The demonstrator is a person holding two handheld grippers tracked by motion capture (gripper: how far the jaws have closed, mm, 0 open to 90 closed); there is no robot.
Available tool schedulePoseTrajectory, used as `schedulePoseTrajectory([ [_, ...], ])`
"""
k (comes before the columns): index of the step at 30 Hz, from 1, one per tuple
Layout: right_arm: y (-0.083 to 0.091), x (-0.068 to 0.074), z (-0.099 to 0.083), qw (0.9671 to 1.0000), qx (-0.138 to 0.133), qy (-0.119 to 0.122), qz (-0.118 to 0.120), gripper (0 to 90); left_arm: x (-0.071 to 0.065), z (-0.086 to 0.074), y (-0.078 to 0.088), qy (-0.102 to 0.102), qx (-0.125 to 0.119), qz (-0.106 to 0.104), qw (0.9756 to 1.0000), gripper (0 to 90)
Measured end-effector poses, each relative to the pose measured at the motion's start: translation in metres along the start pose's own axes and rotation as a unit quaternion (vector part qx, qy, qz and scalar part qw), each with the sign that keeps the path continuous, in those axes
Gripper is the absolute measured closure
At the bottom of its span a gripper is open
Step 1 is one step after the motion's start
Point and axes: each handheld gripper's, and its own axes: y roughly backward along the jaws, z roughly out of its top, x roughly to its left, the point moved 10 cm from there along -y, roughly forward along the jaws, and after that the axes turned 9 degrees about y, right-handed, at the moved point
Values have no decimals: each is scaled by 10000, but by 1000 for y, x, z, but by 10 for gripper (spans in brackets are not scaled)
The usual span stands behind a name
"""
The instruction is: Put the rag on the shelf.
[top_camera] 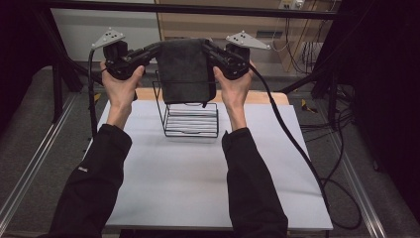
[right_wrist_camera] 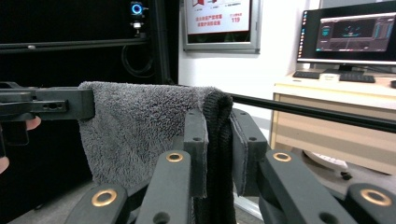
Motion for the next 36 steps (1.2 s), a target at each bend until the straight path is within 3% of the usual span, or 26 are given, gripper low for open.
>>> schedulePoseTrajectory([
  [9, 7, 3, -12, 9998, 122, 87, 111, 785, -2, -13, 3, -56, 228, -62, 9997, 815],
  [17, 14, 8, -16, 9995, 186, 123, 235, 784, -7, -17, 9, -256, 417, -48, 9988, 815],
  [22, 17, 12, -18, 9990, 264, 151, 316, 784, -9, -22, 14, -193, 487, -109, 9986, 815],
  [29, 20, 16, -24, 9984, 386, 171, 378, 783, -10, -31, 17, -304, 725, -45, 9969, 813],
  [36, 26, 24, -29, 9961, 583, 196, 627, 781, -10, -43, 24, -335, 984, -24, 9946, 807],
])
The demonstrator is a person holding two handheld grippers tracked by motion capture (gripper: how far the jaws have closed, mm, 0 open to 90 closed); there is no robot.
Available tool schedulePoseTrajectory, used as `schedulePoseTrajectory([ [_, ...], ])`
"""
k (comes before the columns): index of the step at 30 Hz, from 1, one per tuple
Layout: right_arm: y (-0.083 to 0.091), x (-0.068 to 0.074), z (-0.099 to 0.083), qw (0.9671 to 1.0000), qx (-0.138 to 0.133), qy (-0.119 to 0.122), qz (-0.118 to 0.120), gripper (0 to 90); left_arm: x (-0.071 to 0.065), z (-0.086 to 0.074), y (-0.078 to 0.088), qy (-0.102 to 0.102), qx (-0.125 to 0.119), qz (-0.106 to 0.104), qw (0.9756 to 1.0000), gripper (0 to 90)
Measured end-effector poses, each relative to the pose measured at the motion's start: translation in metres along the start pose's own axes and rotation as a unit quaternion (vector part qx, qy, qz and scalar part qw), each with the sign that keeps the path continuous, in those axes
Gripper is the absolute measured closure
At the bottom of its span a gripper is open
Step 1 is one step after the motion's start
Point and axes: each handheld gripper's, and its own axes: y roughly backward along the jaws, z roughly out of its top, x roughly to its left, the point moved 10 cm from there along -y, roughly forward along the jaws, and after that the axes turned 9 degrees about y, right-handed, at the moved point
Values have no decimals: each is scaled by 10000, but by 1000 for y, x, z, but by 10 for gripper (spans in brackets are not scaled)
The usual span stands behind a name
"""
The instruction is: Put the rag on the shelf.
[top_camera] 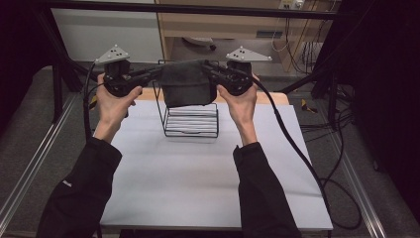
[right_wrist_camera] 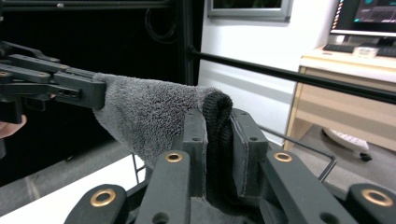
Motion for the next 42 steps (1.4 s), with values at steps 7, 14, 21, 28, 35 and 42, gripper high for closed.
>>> schedulePoseTrajectory([
  [7, 4, 8, -4, 9997, 216, 83, 116, 780, -2, -9, 4, -53, 270, 14, 9996, 780],
  [14, 5, 9, -6, 9996, 225, 109, 118, 779, -4, 10, 18, 139, 176, 70, 9997, 699],
  [21, 6, 13, -11, 9995, 213, 187, 171, 774, -5, 25, 11, 163, 302, 143, 9993, 810],
  [28, 7, 15, -14, 9991, 230, 243, 253, 766, -7, 14, -9, 175, 737, 118, 9971, 886],
  [35, 9, 17, -18, 9987, 293, 276, 309, 738, -13, 0, -10, 71, 991, -47, 9950, 897],
  [42, 14, 20, -19, 9981, 402, 235, 402, 636, -13, -15, -7, -17, 1126, -43, 9936, 897],
])
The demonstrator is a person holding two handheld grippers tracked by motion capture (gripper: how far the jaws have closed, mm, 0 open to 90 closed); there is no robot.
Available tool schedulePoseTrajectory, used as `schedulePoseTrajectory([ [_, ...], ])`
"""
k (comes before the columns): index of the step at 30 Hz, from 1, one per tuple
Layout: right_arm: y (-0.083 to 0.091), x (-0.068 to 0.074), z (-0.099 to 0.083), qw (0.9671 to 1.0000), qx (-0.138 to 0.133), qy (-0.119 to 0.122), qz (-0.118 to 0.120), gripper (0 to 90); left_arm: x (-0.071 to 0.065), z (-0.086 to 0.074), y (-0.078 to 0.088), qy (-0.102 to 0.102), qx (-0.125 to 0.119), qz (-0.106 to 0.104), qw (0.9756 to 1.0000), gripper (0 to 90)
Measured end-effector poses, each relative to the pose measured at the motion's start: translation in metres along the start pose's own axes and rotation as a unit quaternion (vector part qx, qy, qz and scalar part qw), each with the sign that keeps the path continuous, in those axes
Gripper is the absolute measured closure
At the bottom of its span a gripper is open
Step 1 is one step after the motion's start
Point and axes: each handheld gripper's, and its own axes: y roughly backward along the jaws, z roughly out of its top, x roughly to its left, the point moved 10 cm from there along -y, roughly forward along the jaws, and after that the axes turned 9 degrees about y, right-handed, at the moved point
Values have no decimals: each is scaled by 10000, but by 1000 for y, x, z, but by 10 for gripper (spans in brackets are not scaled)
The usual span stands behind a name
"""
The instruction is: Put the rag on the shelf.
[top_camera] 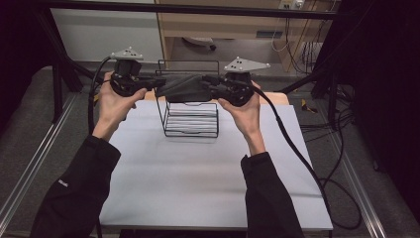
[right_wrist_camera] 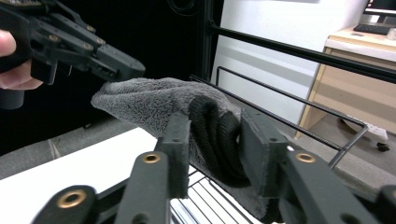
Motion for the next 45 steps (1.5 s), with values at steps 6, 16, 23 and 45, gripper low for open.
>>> schedulePoseTrajectory([
  [6, 7, 0, 6, 9999, -129, -95, 2, 446, -3, -15, -4, -139, 88, -30, 9999, 897],
  [16, 0, 3, -9, 9993, 237, -239, 138, 839, -5, -42, -18, -310, 243, 9, 9992, 897],
  [23, -13, 2, -43, 9976, 579, -368, 78, 900, 2, -56, -30, -172, 181, 53, 9997, 897],
  [45, 9, 0, -47, 9981, 277, -554, -29, 394, 4, -70, -19, -62, 201, 41, 9998, 642],
])
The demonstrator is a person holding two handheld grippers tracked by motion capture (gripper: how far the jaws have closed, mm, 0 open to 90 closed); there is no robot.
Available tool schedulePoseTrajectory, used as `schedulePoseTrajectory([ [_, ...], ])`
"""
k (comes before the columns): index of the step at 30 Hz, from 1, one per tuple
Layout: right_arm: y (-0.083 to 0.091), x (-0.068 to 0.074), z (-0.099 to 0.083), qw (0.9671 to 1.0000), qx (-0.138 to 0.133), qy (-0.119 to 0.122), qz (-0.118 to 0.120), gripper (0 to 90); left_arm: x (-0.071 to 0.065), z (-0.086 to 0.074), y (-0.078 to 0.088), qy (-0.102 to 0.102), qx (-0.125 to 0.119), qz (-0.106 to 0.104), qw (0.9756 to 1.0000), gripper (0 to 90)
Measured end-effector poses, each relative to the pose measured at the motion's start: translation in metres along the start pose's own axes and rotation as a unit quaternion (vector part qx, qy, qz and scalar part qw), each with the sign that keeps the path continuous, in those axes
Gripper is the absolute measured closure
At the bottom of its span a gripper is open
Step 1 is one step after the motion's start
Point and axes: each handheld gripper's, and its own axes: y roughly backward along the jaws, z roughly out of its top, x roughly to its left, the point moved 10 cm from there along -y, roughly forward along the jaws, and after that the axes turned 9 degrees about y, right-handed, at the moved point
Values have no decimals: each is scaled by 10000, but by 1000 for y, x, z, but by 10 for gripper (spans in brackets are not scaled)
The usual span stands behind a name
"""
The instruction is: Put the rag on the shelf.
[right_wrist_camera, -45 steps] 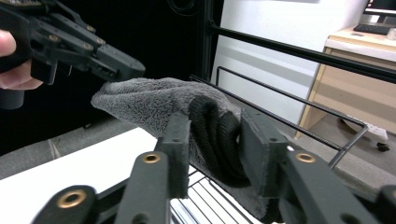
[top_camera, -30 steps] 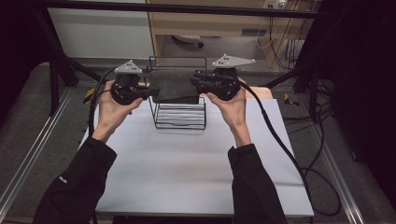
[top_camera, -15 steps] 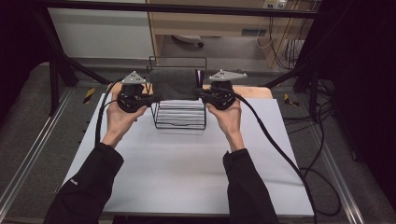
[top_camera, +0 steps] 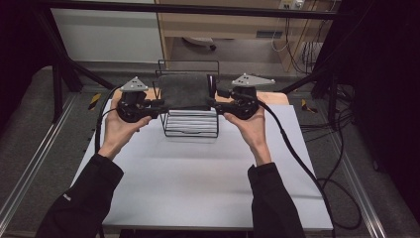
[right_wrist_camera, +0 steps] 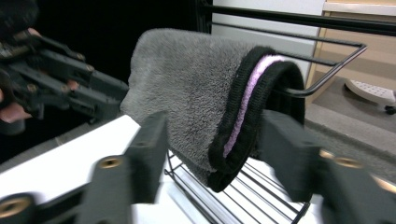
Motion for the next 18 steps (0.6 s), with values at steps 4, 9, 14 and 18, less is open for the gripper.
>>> schedulePoseTrajectory([
  [4, 13, 1, 4, 10000, -16, -92, 32, 250, 4, -14, 5, -37, 229, 91, 9997, 512],
  [9, 28, 1, 1, 9998, 108, -158, 54, 111, 10, -30, 13, 84, 225, 90, 9997, 377],
  [14, 38, 0, -13, 9995, 279, -154, 63, 49, 14, -51, 19, 77, 304, 126, 9994, 257],
  [18, 43, 1, -32, 9986, 523, -120, 16, 15, 16, -70, 21, 129, 257, 111, 9995, 166],
])
